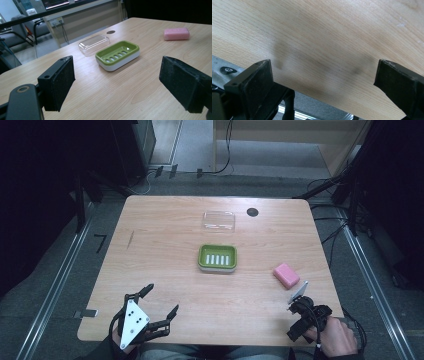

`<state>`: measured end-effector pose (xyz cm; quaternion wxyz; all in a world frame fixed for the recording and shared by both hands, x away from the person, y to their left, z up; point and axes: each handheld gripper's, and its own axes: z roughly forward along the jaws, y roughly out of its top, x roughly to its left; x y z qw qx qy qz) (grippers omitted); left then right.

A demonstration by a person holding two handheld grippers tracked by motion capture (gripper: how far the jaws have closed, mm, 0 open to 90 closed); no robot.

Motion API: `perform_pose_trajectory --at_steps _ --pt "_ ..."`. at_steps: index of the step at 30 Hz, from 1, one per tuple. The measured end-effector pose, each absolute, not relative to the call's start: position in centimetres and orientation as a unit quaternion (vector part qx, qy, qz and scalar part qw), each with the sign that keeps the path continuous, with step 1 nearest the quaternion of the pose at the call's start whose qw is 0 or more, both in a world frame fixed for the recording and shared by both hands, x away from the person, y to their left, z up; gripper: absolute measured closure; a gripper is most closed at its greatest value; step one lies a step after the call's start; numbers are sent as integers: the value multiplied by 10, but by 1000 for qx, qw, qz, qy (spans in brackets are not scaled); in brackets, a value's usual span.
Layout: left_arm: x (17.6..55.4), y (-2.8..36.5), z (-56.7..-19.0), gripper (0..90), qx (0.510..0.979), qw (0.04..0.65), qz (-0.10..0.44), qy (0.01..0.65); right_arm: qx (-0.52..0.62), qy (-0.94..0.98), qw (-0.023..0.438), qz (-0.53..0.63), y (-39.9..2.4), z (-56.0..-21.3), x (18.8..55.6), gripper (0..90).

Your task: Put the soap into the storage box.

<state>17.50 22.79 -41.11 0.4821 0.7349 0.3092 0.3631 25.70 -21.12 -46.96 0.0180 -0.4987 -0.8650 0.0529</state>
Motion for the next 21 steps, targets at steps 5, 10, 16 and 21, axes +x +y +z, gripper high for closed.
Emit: perform_pose_trajectory --at_steps 5,10,16,21 --pt "174 228 -411 136 735 482 363 310 -492 -868 13 63 -210 -471 258 19" --pt "174 229 -411 136 734 481 364 311 -487 -871 10 66 -208 -471 260 19" --pt "173 229 -411 136 735 481 364 309 -479 -876 3 61 -206 -471 261 19" --pt "173 229 -411 137 735 481 365 309 -476 -877 2 60 -207 -471 264 19"
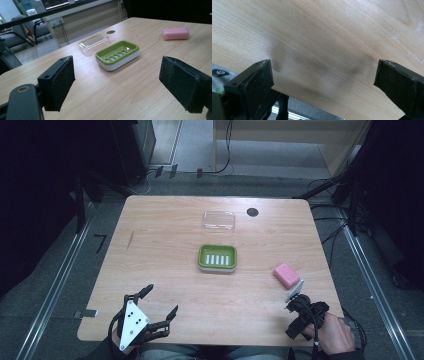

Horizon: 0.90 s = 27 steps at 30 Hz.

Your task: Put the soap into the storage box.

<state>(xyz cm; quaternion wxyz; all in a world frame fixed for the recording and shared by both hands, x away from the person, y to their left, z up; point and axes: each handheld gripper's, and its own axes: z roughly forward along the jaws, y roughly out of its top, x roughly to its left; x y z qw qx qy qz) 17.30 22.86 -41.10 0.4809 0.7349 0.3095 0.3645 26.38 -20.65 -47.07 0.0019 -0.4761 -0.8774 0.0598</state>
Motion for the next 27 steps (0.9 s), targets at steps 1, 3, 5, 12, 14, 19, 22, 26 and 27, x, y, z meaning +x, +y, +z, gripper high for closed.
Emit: perform_pose_trajectory --at_steps 1,3,5,12,14,19,22,26,27 --pt "173 229 -411 136 735 480 364 309 -478 -876 1 59 -206 -471 265 19" --pt "173 229 -411 136 735 480 365 310 -477 -877 -3 59 -206 -470 267 19" --pt "173 229 -411 136 735 480 365 310 -477 -877 -7 57 -206 -468 269 19" --pt "173 229 -411 137 735 481 364 311 -475 -879 -19 49 -207 -466 278 19" --pt "173 229 -411 136 735 480 364 309 -474 -879 -19 49 -208 -465 281 19" --pt "173 229 -411 136 736 480 364 309 -477 -878 -18 41 -209 -464 286 19" --pt "173 228 -411 136 736 479 364 310 -477 -878 -22 40 -209 -463 290 19" --pt "173 228 -411 136 736 479 364 310 -478 -877 -25 38 -210 -461 293 19" --pt "173 228 -411 136 735 480 365 310 -479 -877 -27 38 -211 -460 296 19"
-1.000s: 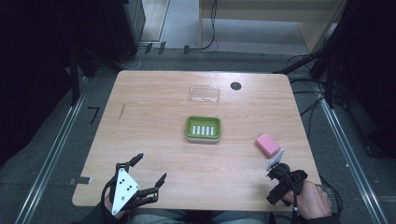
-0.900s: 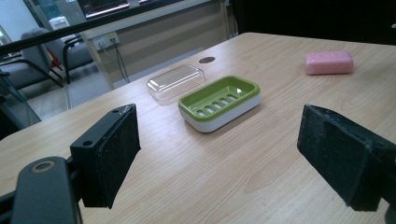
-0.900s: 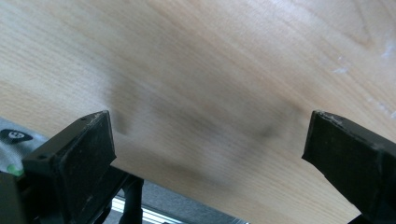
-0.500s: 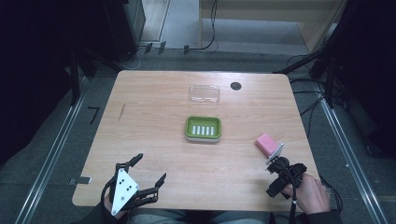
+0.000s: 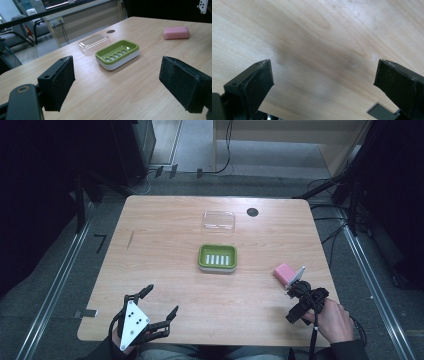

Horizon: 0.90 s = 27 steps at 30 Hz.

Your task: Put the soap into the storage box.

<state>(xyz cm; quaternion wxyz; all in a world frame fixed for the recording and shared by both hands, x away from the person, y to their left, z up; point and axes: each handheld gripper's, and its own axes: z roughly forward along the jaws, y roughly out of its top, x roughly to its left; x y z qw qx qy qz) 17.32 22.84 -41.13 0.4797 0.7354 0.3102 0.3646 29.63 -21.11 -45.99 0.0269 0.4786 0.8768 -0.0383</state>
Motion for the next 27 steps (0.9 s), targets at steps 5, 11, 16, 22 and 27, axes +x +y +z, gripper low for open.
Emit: perform_pose_trajectory --at_steps 5,11,16,22,27 --pt "173 229 -411 136 735 480 364 310 480 876 35 -35 -213 -457 303 20" --pt "173 229 -411 136 735 480 365 310 481 875 39 -33 -215 -453 311 20" --pt "174 228 -411 136 734 482 364 311 478 877 40 -31 -213 -450 317 19" --pt "174 228 -411 136 735 481 363 309 474 879 45 -26 -211 -446 325 20" --pt "175 228 -411 136 736 481 363 307 467 883 46 -23 -209 -444 333 20"
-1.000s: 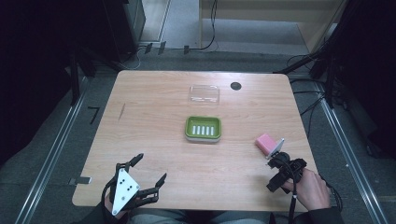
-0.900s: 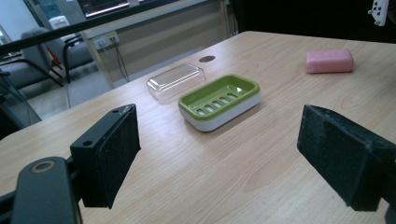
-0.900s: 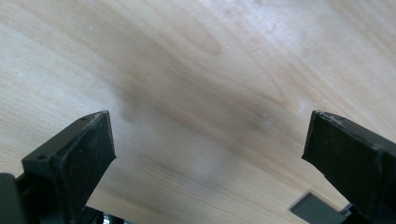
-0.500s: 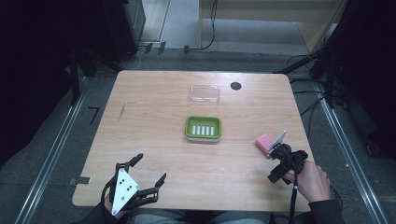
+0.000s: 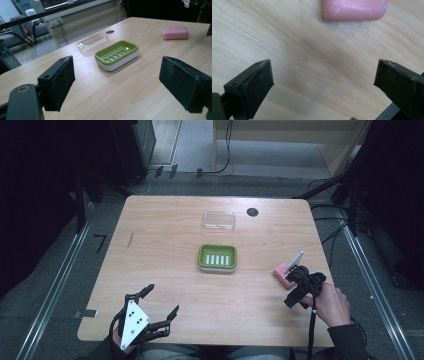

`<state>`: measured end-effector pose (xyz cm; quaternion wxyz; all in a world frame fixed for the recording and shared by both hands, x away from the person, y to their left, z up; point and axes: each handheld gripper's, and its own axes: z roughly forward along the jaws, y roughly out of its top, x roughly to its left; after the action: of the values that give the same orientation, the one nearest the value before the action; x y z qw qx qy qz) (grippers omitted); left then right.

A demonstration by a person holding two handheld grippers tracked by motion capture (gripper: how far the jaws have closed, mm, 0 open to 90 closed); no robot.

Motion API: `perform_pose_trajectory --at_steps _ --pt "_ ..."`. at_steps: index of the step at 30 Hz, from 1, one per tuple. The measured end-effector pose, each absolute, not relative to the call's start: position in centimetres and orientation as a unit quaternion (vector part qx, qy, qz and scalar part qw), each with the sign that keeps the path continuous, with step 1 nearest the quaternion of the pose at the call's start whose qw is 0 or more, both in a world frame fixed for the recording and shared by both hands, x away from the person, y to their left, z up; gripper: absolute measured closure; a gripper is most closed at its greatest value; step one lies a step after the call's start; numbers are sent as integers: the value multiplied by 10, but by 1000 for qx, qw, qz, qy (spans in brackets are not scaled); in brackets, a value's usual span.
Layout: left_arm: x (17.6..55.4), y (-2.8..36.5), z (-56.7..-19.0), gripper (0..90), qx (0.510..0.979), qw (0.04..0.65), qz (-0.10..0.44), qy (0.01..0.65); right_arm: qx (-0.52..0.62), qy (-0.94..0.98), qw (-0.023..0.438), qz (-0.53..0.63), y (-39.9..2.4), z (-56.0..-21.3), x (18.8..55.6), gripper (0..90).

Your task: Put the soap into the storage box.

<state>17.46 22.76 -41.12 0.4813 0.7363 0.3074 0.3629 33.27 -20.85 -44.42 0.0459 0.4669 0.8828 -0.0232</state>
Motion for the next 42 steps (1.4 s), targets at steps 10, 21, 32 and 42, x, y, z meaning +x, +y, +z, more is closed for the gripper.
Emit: perform_pose_trajectory --at_steps 10,21,32,42 --pt "175 228 -411 136 736 481 363 308 458 888 46 -17 -202 -443 352 21" --pt "175 228 -412 136 736 482 363 307 457 888 43 -13 -200 -443 366 21" --pt "175 227 -411 136 735 483 362 308 451 892 31 -9 -198 -446 381 21" --pt "175 227 -412 136 736 483 361 307 448 894 23 -7 -194 -452 395 17"
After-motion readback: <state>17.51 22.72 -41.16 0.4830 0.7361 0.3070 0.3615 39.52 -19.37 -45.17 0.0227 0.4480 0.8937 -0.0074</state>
